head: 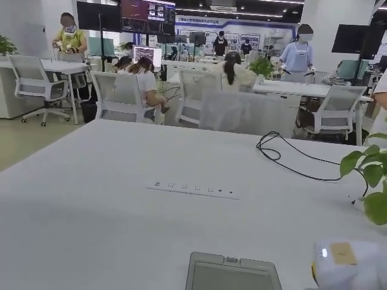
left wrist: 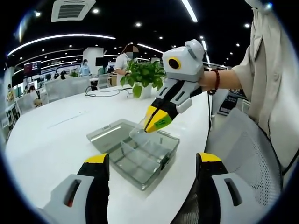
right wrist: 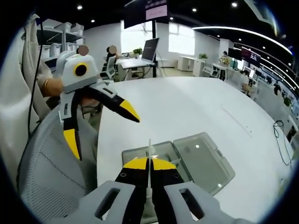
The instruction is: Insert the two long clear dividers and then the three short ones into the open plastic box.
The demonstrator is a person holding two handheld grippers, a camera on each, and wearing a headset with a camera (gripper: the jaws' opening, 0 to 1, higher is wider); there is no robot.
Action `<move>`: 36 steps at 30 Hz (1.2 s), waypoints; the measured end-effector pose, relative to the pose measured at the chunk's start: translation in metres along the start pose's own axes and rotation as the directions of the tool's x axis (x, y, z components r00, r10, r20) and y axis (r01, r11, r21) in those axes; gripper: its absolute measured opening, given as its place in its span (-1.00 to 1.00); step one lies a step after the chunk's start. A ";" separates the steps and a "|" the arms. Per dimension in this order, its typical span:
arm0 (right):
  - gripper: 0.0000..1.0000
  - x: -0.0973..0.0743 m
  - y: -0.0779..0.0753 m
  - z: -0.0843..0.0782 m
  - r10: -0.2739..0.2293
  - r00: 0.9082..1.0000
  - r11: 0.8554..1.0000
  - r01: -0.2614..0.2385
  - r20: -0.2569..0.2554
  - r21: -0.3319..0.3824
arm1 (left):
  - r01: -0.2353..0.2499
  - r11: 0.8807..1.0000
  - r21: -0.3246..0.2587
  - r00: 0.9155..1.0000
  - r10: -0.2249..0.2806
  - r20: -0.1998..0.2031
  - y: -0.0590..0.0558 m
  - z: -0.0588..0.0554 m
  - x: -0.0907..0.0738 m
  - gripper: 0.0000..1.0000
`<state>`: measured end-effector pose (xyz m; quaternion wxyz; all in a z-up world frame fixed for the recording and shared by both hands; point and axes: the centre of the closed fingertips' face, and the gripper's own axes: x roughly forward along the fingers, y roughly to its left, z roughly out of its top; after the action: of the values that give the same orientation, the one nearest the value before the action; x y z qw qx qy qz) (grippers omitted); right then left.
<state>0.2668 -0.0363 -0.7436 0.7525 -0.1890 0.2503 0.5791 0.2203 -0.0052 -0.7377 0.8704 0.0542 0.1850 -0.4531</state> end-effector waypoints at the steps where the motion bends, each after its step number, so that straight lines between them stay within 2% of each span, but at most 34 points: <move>1: -0.96 0.001 -0.001 -0.001 -0.002 1.000 1.000 0.002 -0.003 0.002 | -0.002 1.000 -0.003 1.000 0.002 -0.001 0.001 -0.001 0.000 0.55; 7: -0.96 0.006 -0.007 -0.003 -0.012 1.000 0.999 0.012 -0.013 0.034 | -0.054 0.998 -0.026 0.999 0.054 -0.003 0.009 -0.004 0.003 0.69; 9: -0.96 0.007 -0.009 -0.004 -0.014 1.000 0.999 0.015 -0.022 0.039 | -0.055 0.998 -0.033 0.998 0.055 0.006 0.009 -0.003 0.003 0.71; 14: -0.95 0.010 -0.009 -0.008 -0.008 0.999 0.998 0.011 -0.039 0.058 | -0.061 0.998 -0.022 0.998 0.061 -0.003 0.010 -0.006 0.005 0.72; 21: -0.95 0.014 -0.010 -0.010 0.001 0.999 0.998 0.002 -0.053 0.070 | -0.068 0.997 -0.034 0.997 0.069 0.018 0.010 -0.005 0.007 0.76; 28: -0.95 0.018 -0.008 -0.013 0.013 0.997 0.998 -0.008 -0.072 0.069 | -0.079 0.997 -0.021 0.997 0.079 0.008 0.013 -0.007 0.006 0.73; 33: -0.95 0.022 -0.009 -0.011 0.021 0.994 0.997 -0.013 -0.109 0.071 | -0.079 0.996 -0.030 0.997 0.080 0.020 0.013 -0.004 0.005 0.73; 36: -0.95 0.024 -0.009 -0.010 0.040 0.987 0.997 -0.029 -0.154 0.074 | -0.091 0.995 -0.042 0.995 0.092 0.025 0.016 -0.004 0.004 0.72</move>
<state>0.2788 -0.0258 -0.7659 0.7268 -0.2022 0.3319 0.5664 0.2345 0.0023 -0.7442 0.8935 0.0389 0.1796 -0.4098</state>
